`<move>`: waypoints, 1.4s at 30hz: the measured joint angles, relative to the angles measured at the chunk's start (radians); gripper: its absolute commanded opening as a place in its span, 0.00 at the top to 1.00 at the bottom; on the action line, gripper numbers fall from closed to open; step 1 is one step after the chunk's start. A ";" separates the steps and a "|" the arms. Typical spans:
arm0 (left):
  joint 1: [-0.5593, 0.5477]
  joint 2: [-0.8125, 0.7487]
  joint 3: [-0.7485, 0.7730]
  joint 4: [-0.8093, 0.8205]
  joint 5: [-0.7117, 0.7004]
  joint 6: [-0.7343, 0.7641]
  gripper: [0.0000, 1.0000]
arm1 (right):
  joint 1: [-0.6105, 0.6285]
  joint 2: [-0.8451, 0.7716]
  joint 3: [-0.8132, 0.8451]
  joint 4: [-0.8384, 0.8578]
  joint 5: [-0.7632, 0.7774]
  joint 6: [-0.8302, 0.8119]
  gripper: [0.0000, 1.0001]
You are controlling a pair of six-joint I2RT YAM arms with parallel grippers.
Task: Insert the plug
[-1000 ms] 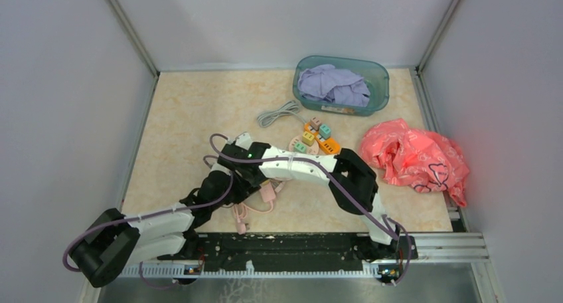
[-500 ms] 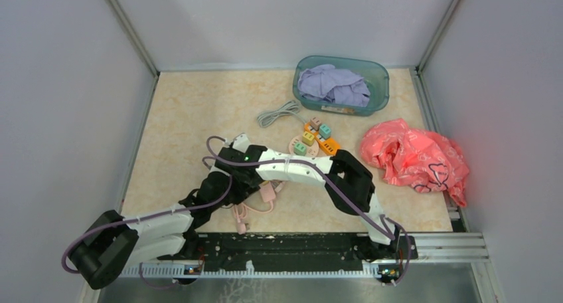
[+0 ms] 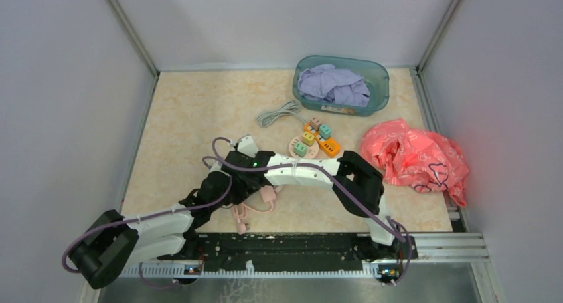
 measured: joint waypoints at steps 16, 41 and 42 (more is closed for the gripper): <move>0.000 -0.022 -0.005 -0.024 0.003 0.002 0.71 | 0.011 0.010 0.048 -0.039 0.027 0.006 0.86; 0.030 -0.443 0.128 -0.468 -0.219 0.195 0.27 | -0.145 -0.243 -0.045 0.072 -0.013 -0.163 0.21; 0.038 -0.451 0.136 -0.478 -0.228 0.208 0.24 | -0.166 -0.286 -0.073 0.088 -0.013 -0.171 0.20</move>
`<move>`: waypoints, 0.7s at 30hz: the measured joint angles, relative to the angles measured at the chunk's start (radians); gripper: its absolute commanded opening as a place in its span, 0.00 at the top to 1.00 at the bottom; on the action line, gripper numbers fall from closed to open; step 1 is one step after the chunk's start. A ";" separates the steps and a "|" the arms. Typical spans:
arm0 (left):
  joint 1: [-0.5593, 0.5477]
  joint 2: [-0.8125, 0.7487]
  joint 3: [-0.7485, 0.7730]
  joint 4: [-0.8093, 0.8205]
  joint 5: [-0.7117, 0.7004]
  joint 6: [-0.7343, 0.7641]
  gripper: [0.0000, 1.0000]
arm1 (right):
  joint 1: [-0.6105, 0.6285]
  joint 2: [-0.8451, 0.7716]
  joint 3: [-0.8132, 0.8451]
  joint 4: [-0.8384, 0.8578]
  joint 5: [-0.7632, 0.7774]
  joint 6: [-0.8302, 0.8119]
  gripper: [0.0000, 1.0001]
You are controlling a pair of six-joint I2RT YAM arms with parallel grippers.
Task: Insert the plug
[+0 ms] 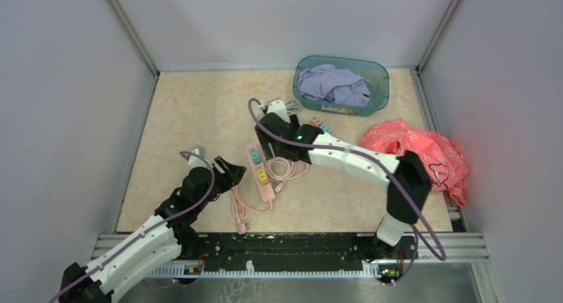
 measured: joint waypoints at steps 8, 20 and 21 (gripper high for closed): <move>0.092 -0.039 0.114 -0.146 -0.056 0.092 0.00 | -0.295 -0.391 -0.327 0.136 -0.054 -0.044 0.02; 0.098 -0.110 0.507 -0.420 -0.136 0.287 0.00 | -0.420 -0.948 -0.591 0.142 0.050 -0.098 0.01; 0.098 -0.112 0.517 -0.423 -0.139 0.294 0.00 | -0.420 -0.986 -0.599 0.141 0.065 -0.100 0.01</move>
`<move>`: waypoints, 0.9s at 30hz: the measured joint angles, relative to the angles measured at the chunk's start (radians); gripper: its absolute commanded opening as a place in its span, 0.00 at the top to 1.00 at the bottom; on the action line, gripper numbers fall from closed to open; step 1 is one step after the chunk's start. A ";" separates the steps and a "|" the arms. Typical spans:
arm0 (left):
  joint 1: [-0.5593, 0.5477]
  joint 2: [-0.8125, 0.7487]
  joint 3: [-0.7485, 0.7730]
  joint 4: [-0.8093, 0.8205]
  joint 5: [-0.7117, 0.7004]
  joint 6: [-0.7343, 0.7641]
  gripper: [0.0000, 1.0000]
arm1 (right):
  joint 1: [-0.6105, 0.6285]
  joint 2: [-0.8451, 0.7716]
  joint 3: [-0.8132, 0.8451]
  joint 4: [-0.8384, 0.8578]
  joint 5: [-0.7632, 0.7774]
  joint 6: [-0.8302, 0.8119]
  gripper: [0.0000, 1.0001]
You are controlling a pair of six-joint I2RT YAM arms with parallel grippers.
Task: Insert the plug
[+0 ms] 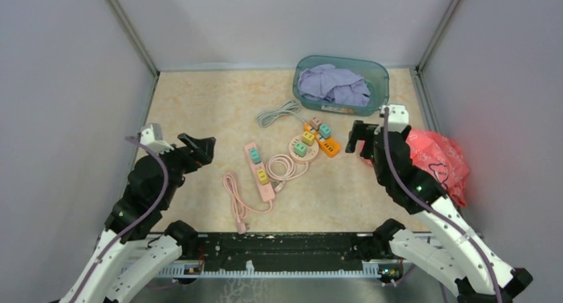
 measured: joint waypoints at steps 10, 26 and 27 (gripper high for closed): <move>0.000 -0.194 0.027 0.029 -0.150 0.309 0.00 | 0.000 -0.353 -0.102 0.022 0.140 -0.039 0.01; 0.004 -0.270 -0.117 0.090 -0.171 0.441 0.00 | 0.000 -0.467 -0.193 0.081 0.214 -0.102 0.01; 0.004 -0.270 -0.117 0.092 -0.171 0.443 0.00 | 0.000 -0.467 -0.193 0.084 0.215 -0.103 0.01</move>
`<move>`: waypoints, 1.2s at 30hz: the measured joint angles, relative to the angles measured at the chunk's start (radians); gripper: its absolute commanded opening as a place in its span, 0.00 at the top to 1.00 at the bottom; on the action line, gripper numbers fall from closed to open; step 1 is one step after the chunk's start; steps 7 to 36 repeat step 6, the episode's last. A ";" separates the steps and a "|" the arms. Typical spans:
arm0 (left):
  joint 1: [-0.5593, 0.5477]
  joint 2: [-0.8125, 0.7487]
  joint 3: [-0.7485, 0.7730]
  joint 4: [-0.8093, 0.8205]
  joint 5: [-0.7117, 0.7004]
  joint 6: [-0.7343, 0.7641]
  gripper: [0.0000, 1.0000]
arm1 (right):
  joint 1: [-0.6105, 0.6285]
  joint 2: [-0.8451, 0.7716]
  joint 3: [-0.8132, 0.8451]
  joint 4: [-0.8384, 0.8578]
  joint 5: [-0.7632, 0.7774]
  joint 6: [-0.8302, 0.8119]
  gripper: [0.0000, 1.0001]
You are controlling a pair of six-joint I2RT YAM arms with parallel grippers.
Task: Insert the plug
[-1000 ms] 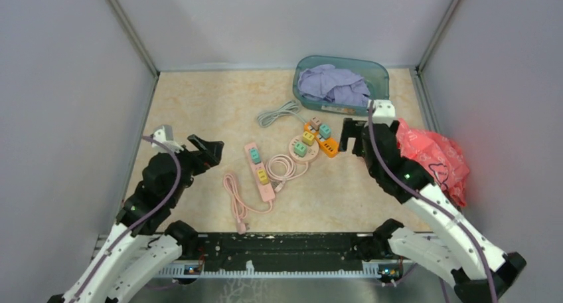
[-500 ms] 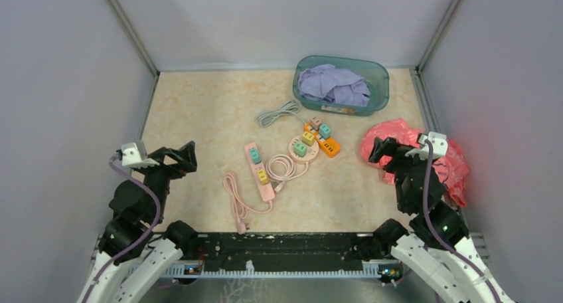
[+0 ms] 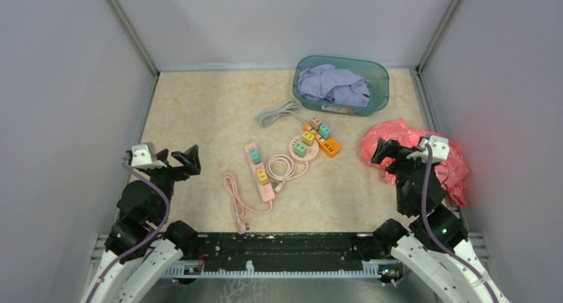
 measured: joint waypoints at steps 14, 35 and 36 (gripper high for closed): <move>0.001 0.000 -0.003 0.000 0.002 0.000 0.00 | 0.000 0.001 0.000 0.002 0.000 -0.010 0.01; 0.001 0.000 -0.003 0.000 0.002 0.000 0.00 | 0.000 0.001 0.000 0.002 0.000 -0.010 0.01; 0.001 0.000 -0.003 0.000 0.002 0.000 0.00 | 0.000 0.001 0.000 0.002 0.000 -0.010 0.01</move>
